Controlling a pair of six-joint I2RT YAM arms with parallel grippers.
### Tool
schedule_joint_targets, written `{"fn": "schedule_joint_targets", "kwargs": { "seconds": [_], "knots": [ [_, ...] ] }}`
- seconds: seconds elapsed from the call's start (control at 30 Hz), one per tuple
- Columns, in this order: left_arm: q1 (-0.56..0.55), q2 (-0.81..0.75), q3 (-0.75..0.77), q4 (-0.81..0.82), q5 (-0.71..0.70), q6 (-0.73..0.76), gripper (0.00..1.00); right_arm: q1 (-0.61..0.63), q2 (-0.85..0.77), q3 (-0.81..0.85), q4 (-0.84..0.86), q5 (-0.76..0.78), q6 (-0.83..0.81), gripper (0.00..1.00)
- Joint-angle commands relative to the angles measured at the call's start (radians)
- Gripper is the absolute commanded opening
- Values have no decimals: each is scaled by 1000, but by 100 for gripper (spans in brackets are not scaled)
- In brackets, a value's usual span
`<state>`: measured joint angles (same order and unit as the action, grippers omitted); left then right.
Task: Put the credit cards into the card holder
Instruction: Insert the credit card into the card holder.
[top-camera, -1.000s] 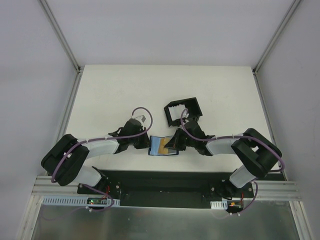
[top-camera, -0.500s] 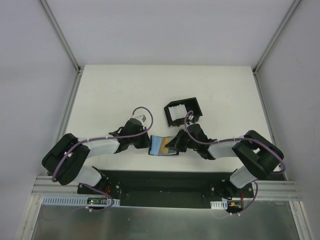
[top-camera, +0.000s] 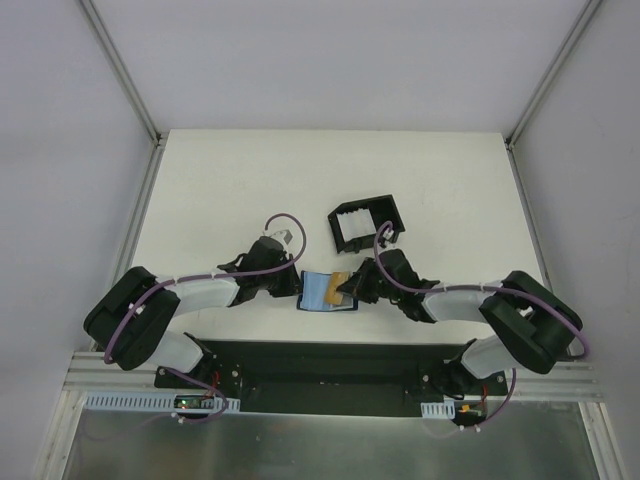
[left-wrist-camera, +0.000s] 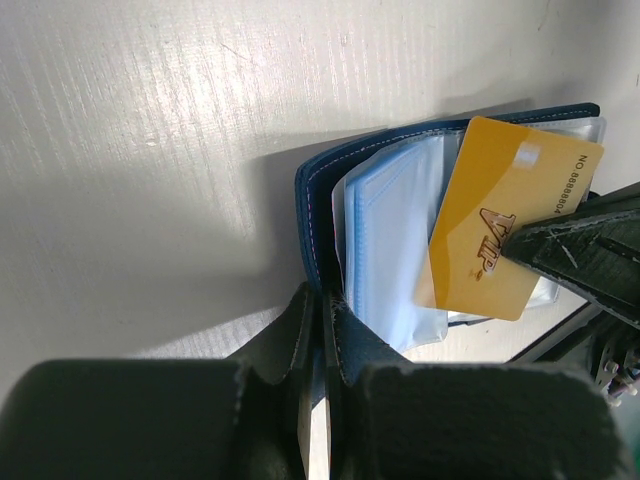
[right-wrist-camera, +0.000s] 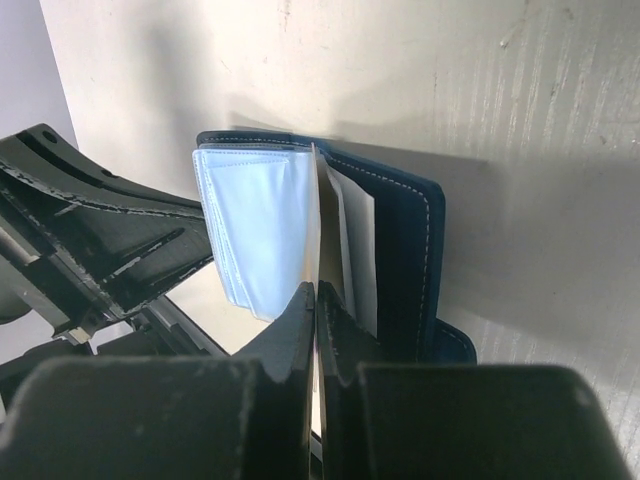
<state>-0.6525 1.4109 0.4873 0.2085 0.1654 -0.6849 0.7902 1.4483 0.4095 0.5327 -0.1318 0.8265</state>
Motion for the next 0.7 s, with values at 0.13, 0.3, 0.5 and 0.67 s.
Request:
{"fn": "schedule_joint_targets", "kwargs": {
  "seconds": [0.13,0.3,0.5,0.67],
  "knots": [
    [11,49,-16,-126,-64,81,0,7,12,15,-40,-68,-27,0],
    [14,59,-4,-127,-55,93,0,3,35,66,-74,-138,-40,0],
    [22,62,5,-130,-49,94,0,-3,90,101,-97,-203,-21,0],
    [31,63,4,-130,-50,97,0,-9,83,94,-105,-203,-1,0]
  ]
}}
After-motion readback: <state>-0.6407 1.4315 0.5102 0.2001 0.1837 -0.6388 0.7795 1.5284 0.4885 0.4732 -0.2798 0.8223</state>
